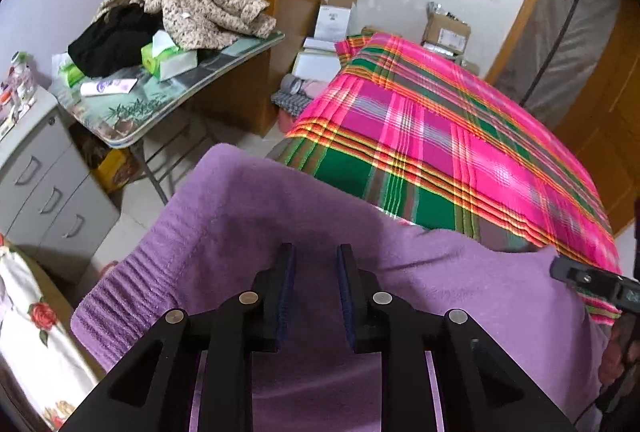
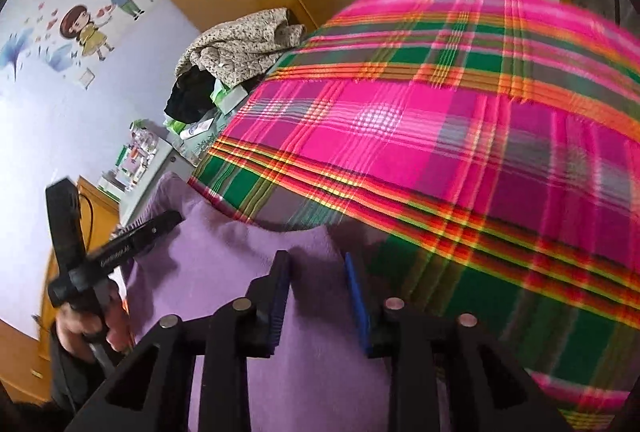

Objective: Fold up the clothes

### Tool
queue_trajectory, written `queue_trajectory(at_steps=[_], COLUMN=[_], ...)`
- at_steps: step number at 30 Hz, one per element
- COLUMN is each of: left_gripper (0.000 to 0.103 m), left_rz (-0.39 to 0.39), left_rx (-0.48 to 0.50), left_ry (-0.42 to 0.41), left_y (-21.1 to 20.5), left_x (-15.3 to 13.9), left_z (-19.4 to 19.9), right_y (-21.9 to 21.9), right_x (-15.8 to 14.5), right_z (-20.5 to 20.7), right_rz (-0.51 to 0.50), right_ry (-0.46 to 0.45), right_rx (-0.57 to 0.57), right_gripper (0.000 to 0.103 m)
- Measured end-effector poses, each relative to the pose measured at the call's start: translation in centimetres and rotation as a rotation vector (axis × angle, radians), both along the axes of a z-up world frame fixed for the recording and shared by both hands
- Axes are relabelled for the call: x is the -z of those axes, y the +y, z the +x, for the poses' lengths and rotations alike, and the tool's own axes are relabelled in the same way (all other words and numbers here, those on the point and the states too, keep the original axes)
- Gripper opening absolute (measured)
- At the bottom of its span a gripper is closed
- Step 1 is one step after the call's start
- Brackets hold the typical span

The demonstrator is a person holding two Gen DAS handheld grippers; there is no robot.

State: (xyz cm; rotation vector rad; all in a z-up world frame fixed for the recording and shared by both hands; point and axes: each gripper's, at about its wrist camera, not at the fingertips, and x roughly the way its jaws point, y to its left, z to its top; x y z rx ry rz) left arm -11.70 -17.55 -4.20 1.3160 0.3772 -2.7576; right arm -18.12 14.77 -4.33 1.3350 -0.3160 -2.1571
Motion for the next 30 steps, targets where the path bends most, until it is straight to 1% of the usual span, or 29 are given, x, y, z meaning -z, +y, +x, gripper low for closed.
queue_trajectory(at_steps=[3,6,9,11,14,17,19,20,24,26,28,30], left_gripper=[0.013,0.011,0.011,0.011,0.011,0.011,0.011,0.011,0.011,0.011,0.012,0.019], left_rz=[-0.016,0.0,0.016,0.016,0.015,0.015,0.026,0.036,0.066,0.063,0.05,0.043], left_rx=[-0.01,-0.014,-0.013,-0.011,-0.011,-0.047,-0.058,-0.052,-0.035,-0.044,-0.043,-0.039], left_ry=[0.016,0.022,0.013,0.023,0.052,0.047,0.042,0.047,0.062,0.071,0.109,0.138], left_y=[-0.2,-0.7,-1.0,-1.0,-1.1,-2.3,-3.2,-3.5,-4.4,-4.6,-4.6,-4.8], left_x=[0.2,0.3,0.2,-0.3,-1.0,-0.9,-0.5,-0.4,-0.2,-0.7,-1.6,-2.2], left_z=[0.2,0.1,0.0,0.4,1.0,1.3,1.6,1.8,2.4,2.9,4.3,5.7], right_y=[0.8,1.7,1.5,1.4,1.6,1.6,1.2,1.0,0.5,1.1,1.4,1.3], right_x=[0.5,1.4,1.3,0.5,-1.3,-2.8,-3.1,-3.2,-1.0,-0.4,-1.0,-2.1], right_z=[-0.5,-1.1,-0.8,-0.4,0.8,2.6,3.9,4.4,4.3,4.0,4.6,5.9], right_rz=[-0.022,-0.021,-0.009,-0.007,0.016,0.017,0.02,0.023,0.087,0.077,0.072,0.077], right_ry=[-0.003,-0.025,-0.008,0.009,0.076,0.128,0.142,0.146,0.09,0.053,0.077,0.115], right_rx=[0.034,0.072,0.08,0.081,0.087,0.062,0.028,0.013,0.0,0.028,0.03,0.011], right_gripper=[0.004,0.004,0.005,0.007,0.008,0.009,0.009,0.009,0.009,0.007,0.007,0.007])
